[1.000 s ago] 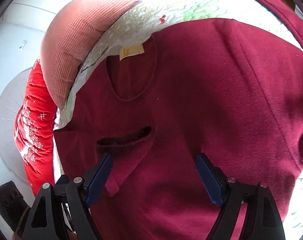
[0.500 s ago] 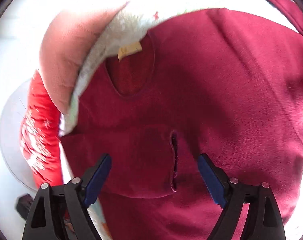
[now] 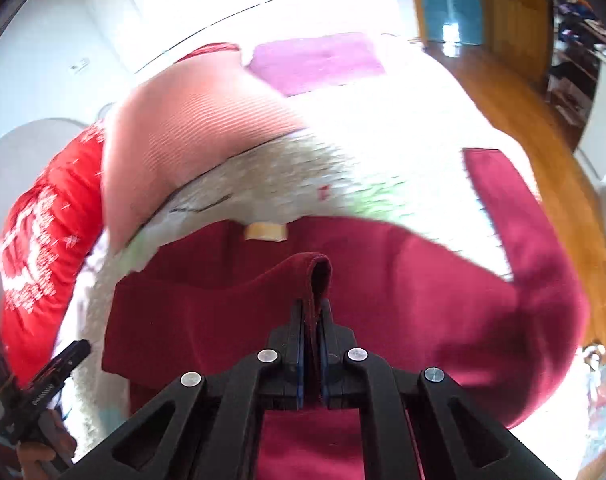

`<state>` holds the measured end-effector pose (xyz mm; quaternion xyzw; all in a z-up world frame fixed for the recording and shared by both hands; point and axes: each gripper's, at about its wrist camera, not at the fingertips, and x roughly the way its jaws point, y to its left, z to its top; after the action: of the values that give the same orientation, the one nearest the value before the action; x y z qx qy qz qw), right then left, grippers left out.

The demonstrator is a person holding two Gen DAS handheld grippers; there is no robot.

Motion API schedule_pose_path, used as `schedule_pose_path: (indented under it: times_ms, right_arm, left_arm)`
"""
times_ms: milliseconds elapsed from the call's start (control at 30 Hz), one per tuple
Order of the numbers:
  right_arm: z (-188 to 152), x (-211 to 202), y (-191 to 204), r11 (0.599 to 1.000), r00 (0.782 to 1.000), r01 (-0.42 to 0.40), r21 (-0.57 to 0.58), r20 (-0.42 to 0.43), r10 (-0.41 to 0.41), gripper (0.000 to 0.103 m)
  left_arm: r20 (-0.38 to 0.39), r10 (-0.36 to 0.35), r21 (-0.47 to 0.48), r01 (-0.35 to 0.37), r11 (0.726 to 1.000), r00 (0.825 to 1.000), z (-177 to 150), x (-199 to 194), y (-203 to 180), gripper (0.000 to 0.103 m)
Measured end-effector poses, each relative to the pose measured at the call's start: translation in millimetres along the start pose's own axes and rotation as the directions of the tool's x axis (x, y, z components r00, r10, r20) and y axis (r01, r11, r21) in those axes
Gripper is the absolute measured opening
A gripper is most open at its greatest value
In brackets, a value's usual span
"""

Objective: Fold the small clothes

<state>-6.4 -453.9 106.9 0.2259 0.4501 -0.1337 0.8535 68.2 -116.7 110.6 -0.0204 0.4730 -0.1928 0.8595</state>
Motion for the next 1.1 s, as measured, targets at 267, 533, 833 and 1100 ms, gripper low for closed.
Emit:
schedule_pose_path:
  times_ms: [267, 533, 833, 1100]
  right_arm:
    - [-10.7, 48.0, -44.9, 0.994, 0.98, 0.095, 0.06, -0.18, -0.083, 0.006]
    - [-11.6, 15.2, -44.5, 0.996, 0.996, 0.065, 0.068, -0.068, -0.06, 0.014]
    - [-14.7, 51.3, -23.7, 0.999, 0.988, 0.053, -0.008, -0.143, -0.054, 0.014]
    - [-14.2, 65.9, -12.3, 0.99, 0.977, 0.101, -0.096, -0.18, -0.117, 0.014]
  left_arm:
    - [-0.083, 0.042, 0.046, -0.038, 0.998, 0.996, 6.9, 51.6, -24.8, 0.061]
    - [-0.137, 0.078, 0.04, -0.073, 0.997, 0.988, 1.1, 75.6, -19.3, 0.061]
    - [-0.143, 0.103, 0.053, -0.096, 0.994, 0.984, -2.1, 87.8, -22.6, 0.061]
    - [-0.16, 0.125, 0.058, -0.117, 0.991, 0.979, 0.7, 89.8, -25.2, 0.061]
